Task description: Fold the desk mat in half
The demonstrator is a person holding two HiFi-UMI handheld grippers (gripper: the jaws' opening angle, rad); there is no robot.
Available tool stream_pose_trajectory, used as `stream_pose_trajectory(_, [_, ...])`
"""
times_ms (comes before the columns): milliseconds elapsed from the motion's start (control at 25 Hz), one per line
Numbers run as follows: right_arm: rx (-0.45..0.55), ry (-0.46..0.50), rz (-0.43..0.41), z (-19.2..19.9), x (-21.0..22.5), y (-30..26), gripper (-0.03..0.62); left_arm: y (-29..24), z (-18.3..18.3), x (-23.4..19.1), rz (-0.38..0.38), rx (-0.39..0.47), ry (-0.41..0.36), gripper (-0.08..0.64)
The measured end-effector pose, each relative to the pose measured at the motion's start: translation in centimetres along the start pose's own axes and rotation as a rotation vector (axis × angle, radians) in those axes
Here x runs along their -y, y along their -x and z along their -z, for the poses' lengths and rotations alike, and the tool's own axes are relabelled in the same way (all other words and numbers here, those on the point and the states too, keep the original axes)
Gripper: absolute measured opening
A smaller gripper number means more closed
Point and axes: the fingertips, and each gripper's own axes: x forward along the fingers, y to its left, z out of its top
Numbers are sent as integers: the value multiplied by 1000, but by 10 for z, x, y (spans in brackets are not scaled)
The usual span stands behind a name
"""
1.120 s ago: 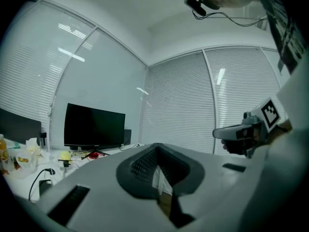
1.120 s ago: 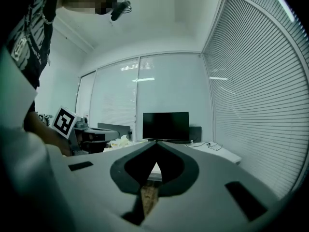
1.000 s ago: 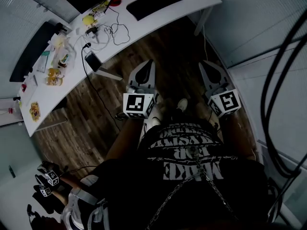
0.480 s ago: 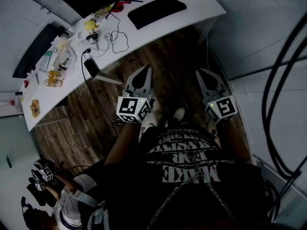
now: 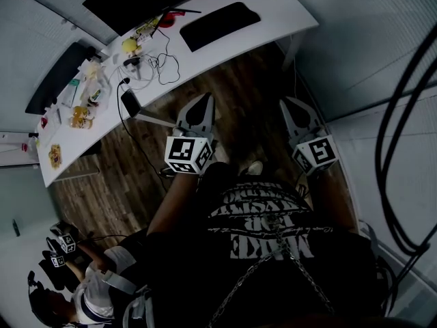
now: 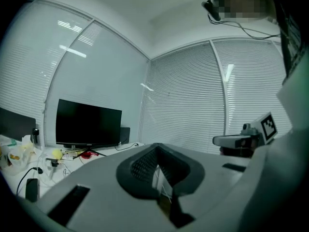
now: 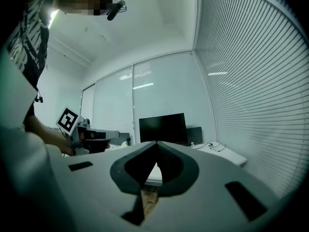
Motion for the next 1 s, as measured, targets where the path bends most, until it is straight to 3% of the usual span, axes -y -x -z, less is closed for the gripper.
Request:
stream_pose_trajectory(360, [-58,22,-24,14,14,-5,0,-13,5,6,-31,-27,-20,5])
stream_pose_trajectory(680, [-92,53,-29,13,23,-19,-1,-34,11,3,-14,-18,-15,5])
stream_pose_trajectory(1000, [-116,88,-57,19,30,-55,0,-45,23,-28,-51,-18,35,5])
